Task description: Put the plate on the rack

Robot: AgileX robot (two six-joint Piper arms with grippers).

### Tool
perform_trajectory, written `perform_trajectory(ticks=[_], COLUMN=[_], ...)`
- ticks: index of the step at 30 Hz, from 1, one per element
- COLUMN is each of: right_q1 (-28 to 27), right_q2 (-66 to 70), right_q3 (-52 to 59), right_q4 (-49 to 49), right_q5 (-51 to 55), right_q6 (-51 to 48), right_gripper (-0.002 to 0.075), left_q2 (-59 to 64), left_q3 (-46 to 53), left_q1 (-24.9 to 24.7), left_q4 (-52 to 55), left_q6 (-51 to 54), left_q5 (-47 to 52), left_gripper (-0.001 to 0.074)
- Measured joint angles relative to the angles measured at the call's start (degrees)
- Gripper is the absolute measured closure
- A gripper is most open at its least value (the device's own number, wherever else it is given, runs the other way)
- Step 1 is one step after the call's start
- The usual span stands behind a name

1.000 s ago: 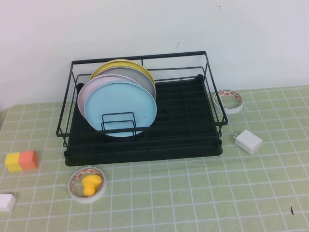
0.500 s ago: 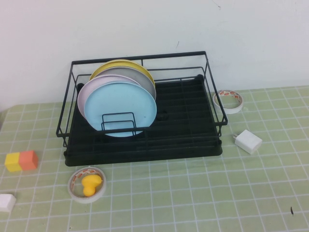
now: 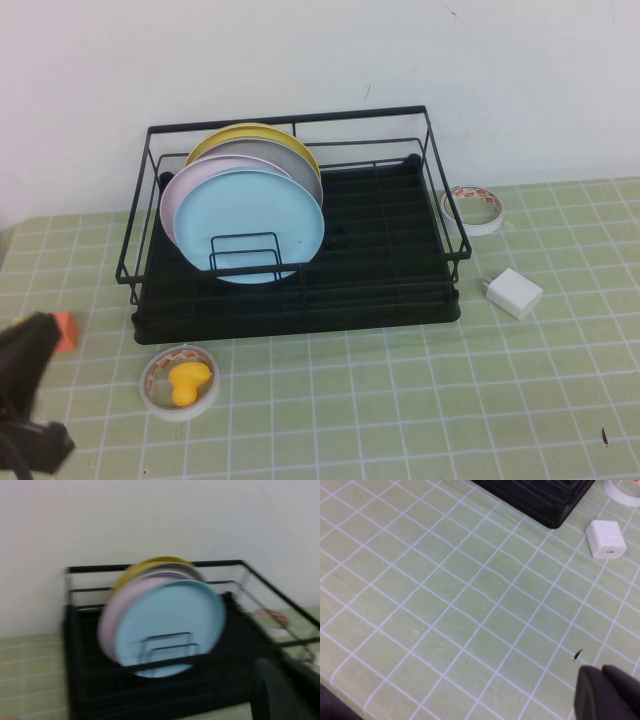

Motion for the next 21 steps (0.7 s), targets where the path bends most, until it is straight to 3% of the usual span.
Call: perform_trajectory(ticks=[5, 13, 21], right_q1=[0.00, 0.00, 0.00], right_q2=[0.00, 0.00, 0.00], right_q3=[0.00, 0.00, 0.00], right_q4=[0.00, 0.00, 0.00], right_q5=[0.00, 0.00, 0.00], right_q6=[0.04, 0.04, 0.04], right_gripper=[0.0724, 0.0724, 0.0724], left_q2=[-0.18, -4.23, -15.10], left_q3=[0.69, 0.69, 0.69], left_q1=[0.00, 0.00, 0.00], left_q4=[0.63, 0.93, 0.83], left_q6=[0.00, 0.10, 1.39], left_q5=[5.72, 6.23, -8.51], left_gripper=[0.0736, 0.0736, 0.0736])
